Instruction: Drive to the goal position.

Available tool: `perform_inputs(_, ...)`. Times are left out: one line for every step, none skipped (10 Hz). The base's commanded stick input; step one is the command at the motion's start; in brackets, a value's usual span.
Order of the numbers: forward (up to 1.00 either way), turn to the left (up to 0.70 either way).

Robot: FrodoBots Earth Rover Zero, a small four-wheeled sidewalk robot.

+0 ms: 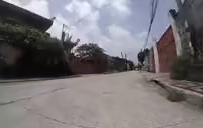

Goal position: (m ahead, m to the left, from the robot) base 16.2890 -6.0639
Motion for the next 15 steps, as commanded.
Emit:
perform_inputs(0.5,0.01)
perform_inputs(0.5,0.01)
perform_inputs(0.5,0.01)
perform_inputs(0.5,0.01)
perform_inputs(0.5,0.01)
perform_inputs(0.5,0.01)
perform_inputs(0.5,0.01)
perform_inputs(0.5,0.01)
perform_inputs(0.5,-0.04)
perform_inputs(0.5,-0.29)
perform_inputs(0.5,-0.49)
perform_inputs(0.5,-0.49)
perform_inputs(0.5,-0.49)
perform_inputs(0.5,-0.49)
perform_inputs(0.5,-0.49)
